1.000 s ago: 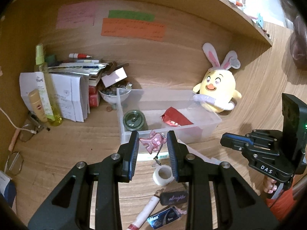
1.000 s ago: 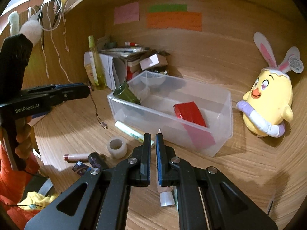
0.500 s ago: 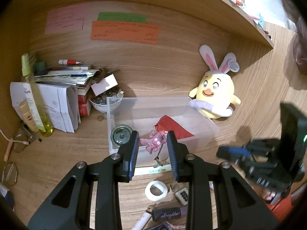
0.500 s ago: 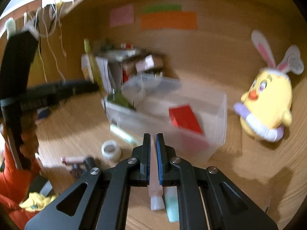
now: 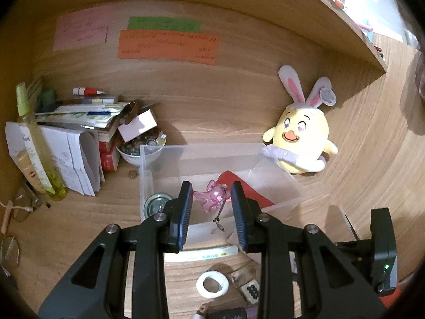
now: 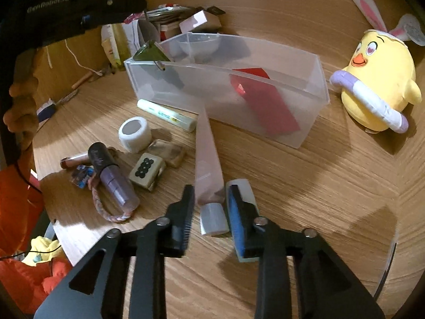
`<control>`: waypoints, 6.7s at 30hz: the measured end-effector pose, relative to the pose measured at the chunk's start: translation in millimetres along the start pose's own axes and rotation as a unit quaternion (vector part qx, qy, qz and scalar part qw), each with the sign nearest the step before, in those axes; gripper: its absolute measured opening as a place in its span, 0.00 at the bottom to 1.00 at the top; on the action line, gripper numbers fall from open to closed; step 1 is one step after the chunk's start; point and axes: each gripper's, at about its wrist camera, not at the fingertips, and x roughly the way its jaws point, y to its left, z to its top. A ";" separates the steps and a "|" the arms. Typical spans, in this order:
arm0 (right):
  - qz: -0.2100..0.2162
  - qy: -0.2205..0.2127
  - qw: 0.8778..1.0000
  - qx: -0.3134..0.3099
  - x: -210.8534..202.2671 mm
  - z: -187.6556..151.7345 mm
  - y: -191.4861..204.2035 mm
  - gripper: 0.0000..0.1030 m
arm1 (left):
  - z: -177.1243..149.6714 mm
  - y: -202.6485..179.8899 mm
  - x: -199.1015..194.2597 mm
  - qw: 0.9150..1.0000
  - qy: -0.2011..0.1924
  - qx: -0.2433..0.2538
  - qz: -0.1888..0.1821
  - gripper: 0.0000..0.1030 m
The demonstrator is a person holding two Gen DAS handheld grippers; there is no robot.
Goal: Organize objects
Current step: 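Carry the pink tube and keychain into the clear box and release both, then grasp the mint-green tube with the right tool while the left tool grasps the lipstick, then lift the mint-green tube and lipstick and carry both over the clear box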
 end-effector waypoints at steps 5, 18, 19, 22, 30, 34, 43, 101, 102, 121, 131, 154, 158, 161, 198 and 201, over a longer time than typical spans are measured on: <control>0.005 0.002 1.000 -0.005 4.2 5.3 1.7 0.28 | 9.4 -4.5 9.7 1.000 -0.002 0.004 0.000 0.29; -0.017 0.000 1.000 -0.020 11.5 5.1 8.4 0.17 | 27.3 0.7 41.4 1.000 0.006 -0.010 0.010 0.29; -0.019 -0.008 1.000 -0.017 6.7 4.6 7.1 0.17 | 27.9 2.3 44.6 1.000 0.008 -0.013 0.011 0.29; -0.018 -0.029 0.999 -0.012 -10.0 3.7 3.1 0.17 | 29.1 7.9 56.1 1.000 0.019 -0.022 0.013 0.29; -0.023 -0.086 0.996 0.004 -55.3 10.6 -7.6 0.17 | 22.4 12.2 91.9 0.997 0.072 -0.025 0.012 0.29; -0.026 -0.116 0.993 0.009 -75.3 15.8 -12.9 0.17 | 17.6 11.1 101.6 0.995 0.095 -0.026 0.006 0.29; -0.027 -0.157 0.987 0.027 -79.5 53.4 -24.4 0.17 | 18.3 7.3 89.6 0.996 0.088 -0.010 0.008 0.29; -0.076 -0.109 0.991 -0.027 -36.5 77.8 12.6 0.79 | -94.7 57.9 -40.8 0.992 0.090 -0.004 0.087 0.72; -0.073 -0.109 0.991 -0.024 -38.3 73.5 13.2 0.79 | -97.0 57.9 -40.7 0.992 0.093 -0.003 0.086 0.72; -0.074 -0.031 0.997 0.015 -14.2 1.3 1.6 0.79 | -141.9 45.5 -21.8 0.986 0.149 0.029 0.076 0.78; -0.080 0.000 0.997 0.022 0.3 -10.0 -4.4 0.68 | -143.9 45.9 -11.9 0.984 0.157 0.033 0.072 0.52; -0.058 -0.048 0.996 0.049 -18.1 0.9 -11.8 0.22 | -119.9 57.0 -34.0 0.993 0.086 -0.003 0.081 0.14; -0.055 -0.073 0.995 0.051 -30.8 7.5 -10.5 0.22 | -108.4 53.9 -42.9 0.995 0.064 -0.005 0.077 0.14; -0.053 -0.088 0.993 0.050 -38.2 11.8 -8.8 0.22 | -101.0 51.1 -48.9 0.996 0.049 -0.006 0.075 0.14; -0.052 -0.182 0.981 0.039 -57.4 109.0 -19.8 0.22 | 0.7 23.0 -23.4 0.999 -0.038 -0.005 0.025 0.14; -0.054 -0.175 0.982 0.042 -49.7 117.4 -24.5 0.22 | 5.7 20.4 -12.7 0.999 -0.032 -0.007 0.019 0.14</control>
